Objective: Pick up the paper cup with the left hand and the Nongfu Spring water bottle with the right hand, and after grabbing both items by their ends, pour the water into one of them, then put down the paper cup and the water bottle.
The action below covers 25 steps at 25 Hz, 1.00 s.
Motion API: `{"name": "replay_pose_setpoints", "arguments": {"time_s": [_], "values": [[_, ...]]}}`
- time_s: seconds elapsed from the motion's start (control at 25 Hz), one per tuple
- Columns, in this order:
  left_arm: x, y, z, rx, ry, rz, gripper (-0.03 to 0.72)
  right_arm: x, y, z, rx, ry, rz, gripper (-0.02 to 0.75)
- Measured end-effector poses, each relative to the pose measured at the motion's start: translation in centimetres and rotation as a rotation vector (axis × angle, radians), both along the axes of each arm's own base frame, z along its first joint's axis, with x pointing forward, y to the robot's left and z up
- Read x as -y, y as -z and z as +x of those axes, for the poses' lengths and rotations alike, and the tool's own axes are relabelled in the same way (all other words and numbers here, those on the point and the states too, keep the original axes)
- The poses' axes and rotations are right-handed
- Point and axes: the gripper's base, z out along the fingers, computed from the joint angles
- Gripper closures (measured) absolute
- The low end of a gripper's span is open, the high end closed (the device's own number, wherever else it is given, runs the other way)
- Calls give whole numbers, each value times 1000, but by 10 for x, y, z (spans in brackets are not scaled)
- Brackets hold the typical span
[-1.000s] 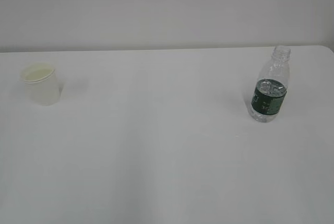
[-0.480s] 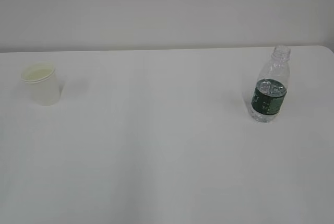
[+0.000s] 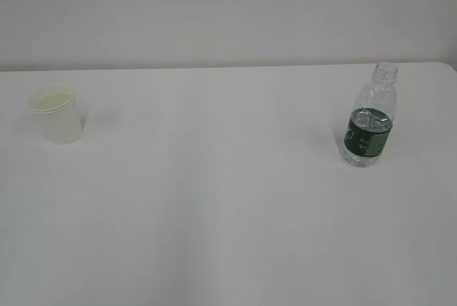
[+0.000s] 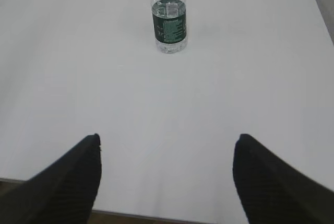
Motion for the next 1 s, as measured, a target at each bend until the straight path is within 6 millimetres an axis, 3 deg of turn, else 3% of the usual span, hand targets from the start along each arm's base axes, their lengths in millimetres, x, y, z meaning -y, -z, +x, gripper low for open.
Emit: {"name": "replay_pose_setpoints", "arguments": {"time_s": [1.0], "values": [[1, 0, 1, 0, -86, -1, 246, -1, 0, -1, 0, 118, -1, 150]]}}
